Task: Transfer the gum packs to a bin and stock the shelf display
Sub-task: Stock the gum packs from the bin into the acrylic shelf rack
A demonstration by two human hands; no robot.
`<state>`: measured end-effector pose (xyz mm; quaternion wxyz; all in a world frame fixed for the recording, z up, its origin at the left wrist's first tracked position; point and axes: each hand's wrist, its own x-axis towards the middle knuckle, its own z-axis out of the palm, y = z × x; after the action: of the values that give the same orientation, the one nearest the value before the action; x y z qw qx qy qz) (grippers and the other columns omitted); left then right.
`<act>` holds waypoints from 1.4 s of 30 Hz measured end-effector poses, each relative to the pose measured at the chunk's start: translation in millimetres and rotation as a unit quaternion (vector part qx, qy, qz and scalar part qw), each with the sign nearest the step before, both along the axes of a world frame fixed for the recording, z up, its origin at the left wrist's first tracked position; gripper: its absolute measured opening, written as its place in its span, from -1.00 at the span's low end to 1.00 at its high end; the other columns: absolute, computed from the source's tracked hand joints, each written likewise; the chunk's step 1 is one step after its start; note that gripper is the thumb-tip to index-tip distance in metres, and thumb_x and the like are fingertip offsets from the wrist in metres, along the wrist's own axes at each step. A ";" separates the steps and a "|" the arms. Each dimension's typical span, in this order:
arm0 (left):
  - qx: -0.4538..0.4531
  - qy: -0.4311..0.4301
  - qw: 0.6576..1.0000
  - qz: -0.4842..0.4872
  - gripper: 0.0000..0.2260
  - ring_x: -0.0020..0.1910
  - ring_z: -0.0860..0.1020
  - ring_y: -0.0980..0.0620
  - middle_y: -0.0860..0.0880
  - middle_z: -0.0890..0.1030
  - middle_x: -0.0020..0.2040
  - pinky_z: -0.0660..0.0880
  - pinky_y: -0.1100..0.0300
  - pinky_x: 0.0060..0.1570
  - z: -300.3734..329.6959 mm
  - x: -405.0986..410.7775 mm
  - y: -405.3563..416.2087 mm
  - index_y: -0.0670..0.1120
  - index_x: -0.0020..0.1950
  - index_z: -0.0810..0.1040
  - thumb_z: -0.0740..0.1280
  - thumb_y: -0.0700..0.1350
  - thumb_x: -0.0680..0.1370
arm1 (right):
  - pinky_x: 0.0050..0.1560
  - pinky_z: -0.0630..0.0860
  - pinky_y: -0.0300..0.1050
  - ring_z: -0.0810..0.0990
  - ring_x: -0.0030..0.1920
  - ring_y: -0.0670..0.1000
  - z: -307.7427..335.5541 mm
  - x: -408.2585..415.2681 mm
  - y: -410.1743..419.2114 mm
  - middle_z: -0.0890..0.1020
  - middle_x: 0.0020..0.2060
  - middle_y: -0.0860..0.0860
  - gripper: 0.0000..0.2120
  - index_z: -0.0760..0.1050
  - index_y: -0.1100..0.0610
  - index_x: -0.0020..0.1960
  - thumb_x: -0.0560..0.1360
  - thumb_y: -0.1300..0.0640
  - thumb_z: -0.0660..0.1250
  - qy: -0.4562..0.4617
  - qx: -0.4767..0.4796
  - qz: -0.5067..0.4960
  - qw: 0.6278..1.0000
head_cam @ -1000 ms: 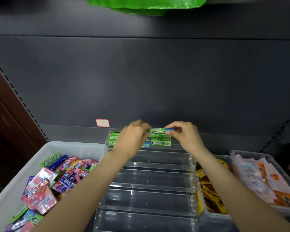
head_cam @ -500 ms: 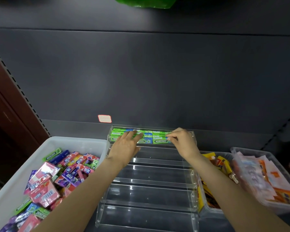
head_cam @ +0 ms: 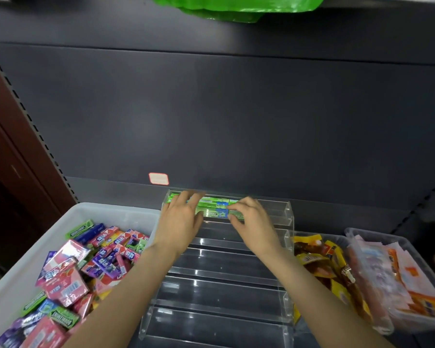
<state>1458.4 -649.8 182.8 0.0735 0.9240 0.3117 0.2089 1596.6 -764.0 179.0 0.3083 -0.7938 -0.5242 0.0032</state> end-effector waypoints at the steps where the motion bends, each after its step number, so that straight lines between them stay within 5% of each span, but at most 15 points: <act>1: 0.003 -0.023 1.000 0.005 -0.65 0.18 0.47 -0.12 -0.07 0.49 0.26 0.40 0.02 0.13 1.3 -10.7 -0.7 -0.05 0.34 0.42 0.28 -0.14 0.55 | 0.14 0.39 -0.20 0.45 0.13 -0.06 0.1 -9.7 3.1 0.52 0.05 -0.02 -0.76 0.56 0.10 0.19 0.55 0.13 0.28 0.024 0.011 0.008 1.000; 11: -0.070 -0.009 0.989 0.134 -0.75 -0.01 0.55 -0.26 -0.17 0.59 -0.01 0.50 -0.05 -0.03 -31.4 -195.8 75.9 -0.13 0.15 0.57 0.36 -0.21 0.47 | 0.13 0.45 -0.13 0.54 0.03 0.01 -31.4 -147.7 73.9 0.57 -0.01 0.03 -0.78 0.59 0.14 0.11 0.52 0.26 0.26 0.098 0.005 0.098 0.990; 19: -0.113 0.091 0.976 0.165 -0.54 0.27 0.39 -0.19 -0.13 0.40 0.35 0.40 -0.08 0.22 -63.8 -324.3 157.7 -0.10 0.43 0.34 0.31 -0.08 0.54 | 0.34 0.28 -0.13 0.39 0.33 0.03 -71.3 -263.8 152.4 0.45 0.32 0.04 -0.61 0.39 0.10 0.37 0.55 0.12 0.27 0.110 -0.097 0.096 0.985; 22: -0.183 0.119 0.970 0.110 -0.49 0.40 0.30 -0.11 -0.10 0.30 0.45 0.26 0.06 0.37 -75.7 -344.1 175.3 -0.09 0.49 0.21 0.25 -0.03 0.58 | 0.45 0.10 -0.10 0.18 0.47 0.02 -85.8 -286.0 165.5 0.25 0.46 0.03 -0.49 0.19 0.07 0.49 0.58 0.12 0.23 0.122 -0.150 0.074 0.978; 25: -0.217 0.129 0.965 0.075 -0.51 0.37 0.36 -0.09 -0.12 0.36 0.42 0.25 0.18 0.30 -79.7 -352.0 181.0 -0.11 0.50 0.20 0.20 -0.01 0.60 | 0.47 0.04 -0.05 0.10 0.50 0.05 -96.5 -293.9 170.5 0.17 0.50 0.04 -0.47 0.09 0.07 0.52 0.60 0.16 0.17 0.111 -0.205 0.036 0.972; 31: -0.247 0.097 0.962 0.070 -0.52 0.27 0.45 -0.11 -0.15 0.44 0.34 0.36 0.12 0.20 -83.3 -352.1 181.7 -0.08 0.50 0.21 0.18 0.00 0.61 | 0.41 0.29 -0.03 0.39 0.35 0.08 -104.5 -296.3 178.6 0.44 0.33 0.11 -0.53 0.34 0.12 0.41 0.53 0.33 0.26 0.101 -0.189 -0.036 0.976; 35: -0.215 0.073 0.973 0.046 -0.55 0.30 0.40 -0.04 -0.06 0.40 0.37 0.38 0.12 0.26 -85.8 -351.4 184.4 -0.08 0.45 0.30 0.25 -0.04 0.58 | 0.29 0.43 -0.08 0.52 0.21 0.05 -100.4 -299.9 176.9 0.54 0.24 0.09 -0.61 0.46 0.17 0.31 0.49 0.28 0.35 0.127 -0.176 -0.038 0.975; 42: -0.214 0.015 0.976 -0.015 -0.62 0.30 0.40 0.06 0.01 0.41 0.36 0.45 0.17 0.19 -73.9 -318.8 169.2 -0.03 0.36 0.40 0.31 -0.03 0.55 | -0.19 0.42 -0.39 0.53 -0.14 -0.10 -74.1 -310.1 180.6 0.52 -0.17 -0.11 -0.76 0.46 0.14 0.06 0.44 0.21 0.42 0.278 -0.026 -0.045 0.959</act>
<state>1139.6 -480.6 108.8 0.2683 0.8944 0.3364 0.1218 1286.5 -583.4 105.0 0.4207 -0.7921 -0.3815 0.2236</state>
